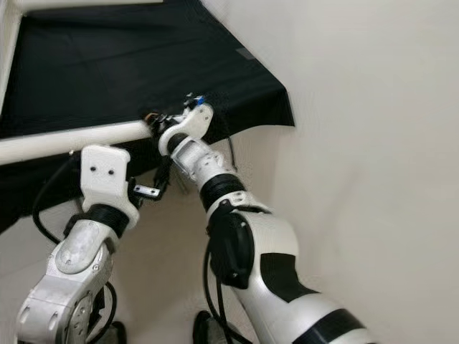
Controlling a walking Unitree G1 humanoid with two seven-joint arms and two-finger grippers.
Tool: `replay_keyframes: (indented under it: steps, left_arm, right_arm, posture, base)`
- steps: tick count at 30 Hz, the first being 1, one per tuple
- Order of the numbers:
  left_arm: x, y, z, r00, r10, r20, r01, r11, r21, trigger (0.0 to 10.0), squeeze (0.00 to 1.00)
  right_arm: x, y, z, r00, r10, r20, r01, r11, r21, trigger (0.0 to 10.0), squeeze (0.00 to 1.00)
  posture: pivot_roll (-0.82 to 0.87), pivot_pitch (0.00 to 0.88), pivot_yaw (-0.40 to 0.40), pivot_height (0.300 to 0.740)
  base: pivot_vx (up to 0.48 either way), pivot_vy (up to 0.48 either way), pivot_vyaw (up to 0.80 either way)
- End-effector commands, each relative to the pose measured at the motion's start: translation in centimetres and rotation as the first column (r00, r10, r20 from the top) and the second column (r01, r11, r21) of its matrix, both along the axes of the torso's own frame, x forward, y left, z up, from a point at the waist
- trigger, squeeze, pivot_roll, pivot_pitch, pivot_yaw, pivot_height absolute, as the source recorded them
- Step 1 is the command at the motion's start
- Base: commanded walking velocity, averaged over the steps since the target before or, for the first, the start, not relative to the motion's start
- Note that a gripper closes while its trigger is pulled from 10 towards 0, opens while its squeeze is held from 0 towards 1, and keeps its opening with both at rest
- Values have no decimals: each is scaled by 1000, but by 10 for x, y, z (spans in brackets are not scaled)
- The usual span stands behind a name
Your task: Building children table
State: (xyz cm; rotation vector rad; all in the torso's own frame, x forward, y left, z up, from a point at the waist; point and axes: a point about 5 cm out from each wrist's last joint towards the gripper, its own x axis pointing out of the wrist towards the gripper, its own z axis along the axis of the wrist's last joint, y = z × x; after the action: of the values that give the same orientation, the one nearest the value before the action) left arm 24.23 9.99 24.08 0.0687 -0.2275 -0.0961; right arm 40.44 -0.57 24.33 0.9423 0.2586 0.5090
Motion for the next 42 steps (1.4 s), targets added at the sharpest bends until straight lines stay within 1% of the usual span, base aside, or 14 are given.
replay_keyframes:
  steps: [1,11,14,24,31,42]
  left_arm:
    - [-1,-3,-4,1000,-10,-16,10,1000,-2,10000,0]
    - [-1,-3,-4,1000,-6,-19,6,1000,5,10000,0]
    - [0,-2,-4,1000,6,-10,-6,1000,24,10000,0]
    - [3,1,-1,1000,14,9,-14,999,49,10000,0]
    - [4,4,0,1000,23,20,-25,998,65,10000,0]
    - [5,5,0,999,25,25,-26,997,77,10000,0]
  right_arm:
    - [-6,9,-16,998,36,-48,-41,994,-102,10000,0]
    - [-5,8,-18,998,34,-58,-41,991,-125,10000,0]
    - [-6,7,-21,998,40,-51,-47,986,-161,10000,0]
    - [-5,8,-17,998,43,-38,-48,988,-147,10000,0]
    - [-5,9,-11,998,52,-18,-54,988,-142,10000,0]
    - [-5,9,-10,998,56,-11,-57,989,-136,10000,0]
  posture:
    - [153,253,-203,740]
    - [149,248,-202,740]
    - [149,248,-203,740]
    - [149,251,-201,740]
    - [147,252,-201,740]
    - [146,254,-198,740]
  base:
    - [0,0,450]
    - [0,0,45]
    - [0,0,0]
    - [0,0,0]
    - [251,0,0]
    - [265,0,0]
